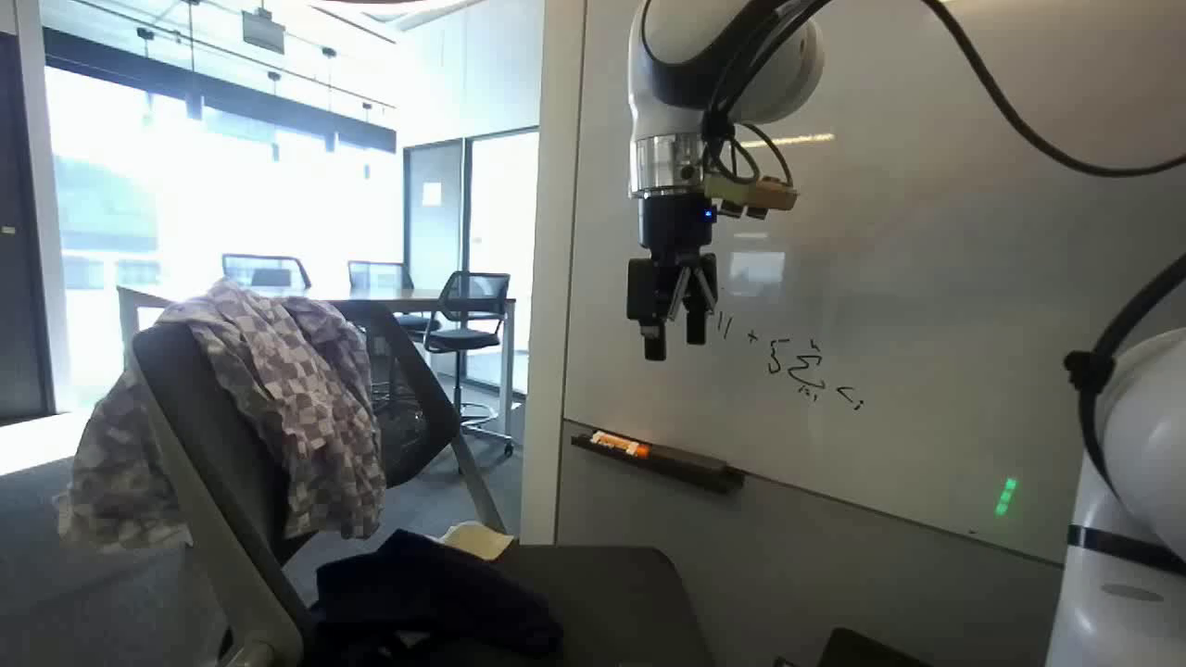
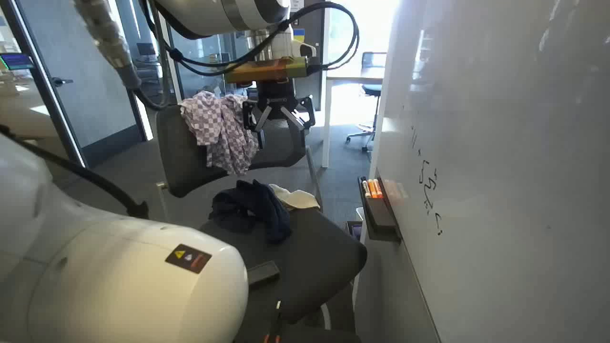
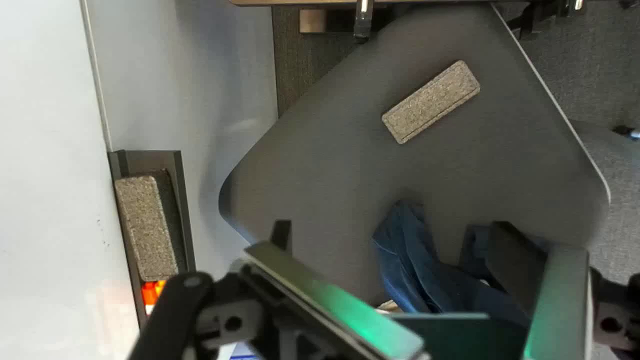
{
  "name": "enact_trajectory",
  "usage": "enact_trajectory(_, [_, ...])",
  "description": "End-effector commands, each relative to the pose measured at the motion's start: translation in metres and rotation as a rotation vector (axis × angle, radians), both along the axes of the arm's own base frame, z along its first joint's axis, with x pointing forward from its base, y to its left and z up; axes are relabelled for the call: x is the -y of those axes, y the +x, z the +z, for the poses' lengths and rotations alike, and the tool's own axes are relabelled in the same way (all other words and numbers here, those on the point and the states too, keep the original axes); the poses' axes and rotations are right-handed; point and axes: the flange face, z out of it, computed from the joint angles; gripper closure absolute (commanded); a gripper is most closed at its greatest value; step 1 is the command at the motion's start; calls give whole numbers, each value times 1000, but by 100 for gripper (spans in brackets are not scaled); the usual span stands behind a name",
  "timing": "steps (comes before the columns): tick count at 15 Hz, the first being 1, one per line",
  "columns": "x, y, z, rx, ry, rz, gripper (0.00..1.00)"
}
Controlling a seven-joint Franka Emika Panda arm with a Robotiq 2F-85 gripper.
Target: Erase the writings on the white board using the eraser
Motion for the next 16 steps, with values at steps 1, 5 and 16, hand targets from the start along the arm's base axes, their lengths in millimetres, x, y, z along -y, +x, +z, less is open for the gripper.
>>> enact_trajectory(1, [0,1,2,4,0,0,0])
enact_trajectory(5, [0,2,10,20,-2,0,0])
enact_trajectory(16, [10,-43,-119,85,196,-195,0])
